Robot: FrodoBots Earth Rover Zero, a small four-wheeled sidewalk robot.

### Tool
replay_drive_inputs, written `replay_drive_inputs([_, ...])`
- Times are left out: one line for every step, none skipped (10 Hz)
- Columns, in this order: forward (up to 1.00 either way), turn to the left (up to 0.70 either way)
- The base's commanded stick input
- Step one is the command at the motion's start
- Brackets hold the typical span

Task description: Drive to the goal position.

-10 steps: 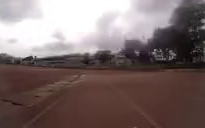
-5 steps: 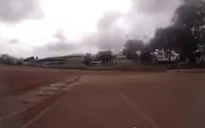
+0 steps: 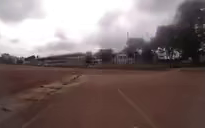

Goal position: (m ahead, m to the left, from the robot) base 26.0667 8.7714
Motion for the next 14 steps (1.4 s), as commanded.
replay_drive_inputs([1.00,0.00])
replay_drive_inputs([1.00,0.00])
replay_drive_inputs([1.00,0.00])
replay_drive_inputs([1.00,0.00])
replay_drive_inputs([1.00,0.00])
replay_drive_inputs([1.00,0.00])
replay_drive_inputs([1.00,0.00])
replay_drive_inputs([1.00,0.00])
replay_drive_inputs([1.00,0.00])
replay_drive_inputs([1.00,0.00])
replay_drive_inputs([1.00,0.00])
replay_drive_inputs([1.00,0.00])
replay_drive_inputs([1.00,0.00])
replay_drive_inputs([1.00,0.00])
